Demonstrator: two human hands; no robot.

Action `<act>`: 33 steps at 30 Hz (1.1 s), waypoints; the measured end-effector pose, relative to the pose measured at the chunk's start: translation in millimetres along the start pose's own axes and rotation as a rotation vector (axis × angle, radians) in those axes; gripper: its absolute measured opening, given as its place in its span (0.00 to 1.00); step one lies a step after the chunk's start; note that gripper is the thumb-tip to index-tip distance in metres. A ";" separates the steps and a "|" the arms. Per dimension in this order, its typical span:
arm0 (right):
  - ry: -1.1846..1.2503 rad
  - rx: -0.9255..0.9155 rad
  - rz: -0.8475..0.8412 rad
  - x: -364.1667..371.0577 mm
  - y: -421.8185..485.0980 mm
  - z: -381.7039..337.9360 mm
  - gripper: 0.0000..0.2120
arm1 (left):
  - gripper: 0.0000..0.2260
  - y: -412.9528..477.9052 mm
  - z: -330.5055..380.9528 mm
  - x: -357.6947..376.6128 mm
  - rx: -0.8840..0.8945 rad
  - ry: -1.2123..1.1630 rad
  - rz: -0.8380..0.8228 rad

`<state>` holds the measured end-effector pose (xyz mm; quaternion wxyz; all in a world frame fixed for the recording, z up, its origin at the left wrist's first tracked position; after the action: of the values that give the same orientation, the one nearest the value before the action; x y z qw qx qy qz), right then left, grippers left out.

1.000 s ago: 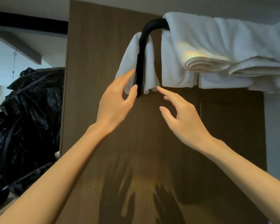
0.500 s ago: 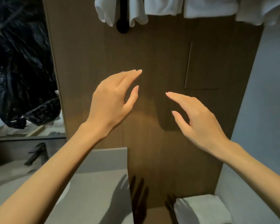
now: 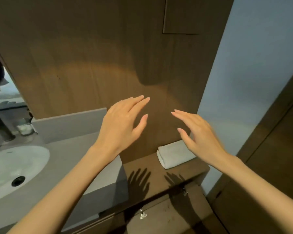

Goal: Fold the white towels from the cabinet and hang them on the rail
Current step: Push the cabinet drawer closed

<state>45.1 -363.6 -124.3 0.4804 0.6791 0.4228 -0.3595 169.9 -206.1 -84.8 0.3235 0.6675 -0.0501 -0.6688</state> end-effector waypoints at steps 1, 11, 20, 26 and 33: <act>-0.055 -0.004 -0.016 7.0 -8.2 1.0 0.23 | 0.20 -5.5 2.4 11.1 -0.005 -0.009 -0.021; -0.333 -0.080 -0.176 63.6 -53.5 41.8 0.29 | 0.21 -32.2 35.4 103.4 -0.080 -0.037 -0.190; -0.361 -0.237 -0.290 92.7 -68.9 154.1 0.30 | 0.21 -27.9 86.3 215.1 -0.311 0.015 -0.322; -0.357 -0.356 -0.390 129.2 -86.6 226.7 0.30 | 0.20 -34.2 130.1 279.6 -0.493 0.005 -0.406; -0.244 -0.402 -0.537 218.2 -131.1 273.3 0.30 | 0.19 -81.7 148.9 347.1 -0.631 -0.028 -0.468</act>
<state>-14.1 -551.3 -441.8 0.5397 0.3875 0.5881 -0.4612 37.0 -369.7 -408.8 0.3507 0.5195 0.3073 -0.7160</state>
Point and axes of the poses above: each hand's wrist, its own y-axis towards the middle knuckle, its own x-axis out of the palm, z = x × y, the point moved 7 cm from there along y, towards the middle knuckle, and after that the axes turned 14 degrees about -z, right-handed, at the moved point
